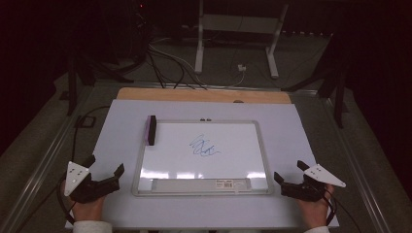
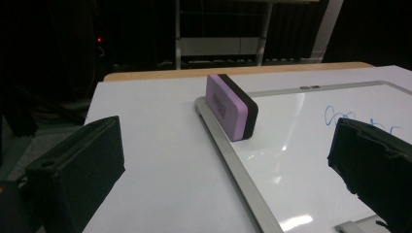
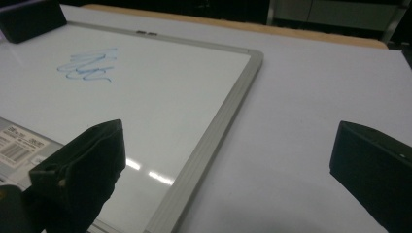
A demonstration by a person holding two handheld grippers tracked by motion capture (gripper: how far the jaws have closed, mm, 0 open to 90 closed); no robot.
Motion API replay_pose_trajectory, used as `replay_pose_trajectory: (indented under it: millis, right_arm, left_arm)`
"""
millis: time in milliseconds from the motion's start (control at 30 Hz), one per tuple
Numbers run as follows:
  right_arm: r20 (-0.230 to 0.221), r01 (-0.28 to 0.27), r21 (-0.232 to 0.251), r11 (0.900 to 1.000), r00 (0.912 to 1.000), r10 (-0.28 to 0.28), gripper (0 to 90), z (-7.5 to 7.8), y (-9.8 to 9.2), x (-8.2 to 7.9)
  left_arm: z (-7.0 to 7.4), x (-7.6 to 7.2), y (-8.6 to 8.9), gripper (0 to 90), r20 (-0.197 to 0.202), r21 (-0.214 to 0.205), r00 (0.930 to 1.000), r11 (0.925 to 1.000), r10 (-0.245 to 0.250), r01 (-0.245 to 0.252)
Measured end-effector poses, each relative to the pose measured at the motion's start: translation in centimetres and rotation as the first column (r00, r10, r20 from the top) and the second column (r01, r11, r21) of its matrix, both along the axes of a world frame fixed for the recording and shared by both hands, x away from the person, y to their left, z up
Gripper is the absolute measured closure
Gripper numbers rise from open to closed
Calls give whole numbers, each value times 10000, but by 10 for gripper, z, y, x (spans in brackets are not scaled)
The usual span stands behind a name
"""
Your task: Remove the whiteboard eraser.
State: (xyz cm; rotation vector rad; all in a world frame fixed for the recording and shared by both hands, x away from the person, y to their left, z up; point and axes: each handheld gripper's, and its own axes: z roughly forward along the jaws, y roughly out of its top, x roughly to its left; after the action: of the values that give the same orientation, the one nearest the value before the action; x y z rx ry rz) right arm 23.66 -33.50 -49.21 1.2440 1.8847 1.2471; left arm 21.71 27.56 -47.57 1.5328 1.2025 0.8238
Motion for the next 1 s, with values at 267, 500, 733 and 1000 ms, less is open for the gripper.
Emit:
replay_pose_trajectory:
  millis: [267,500,733,1000]
  right_arm:
    - [11,258,242,9994,9997,-259,0,-1,-8,2]
    - [366,111,92,9999,9993,-114,0,0,-5,1]
    - [461,139,422,9990,9988,-158,0,3,-7,-2]
    - [447,112,501,9987,9989,-135,0,3,-7,0]
  left_arm:
    - [1,1,5,6,-327,-326,9994,9994,107,-118]
    - [11,6,6,6,-566,-58,9983,9999,105,-109]
    - [24,18,5,6,-495,110,9988,9999,65,-60]
    - [32,34,5,6,-474,-93,9989,9999,54,-59]
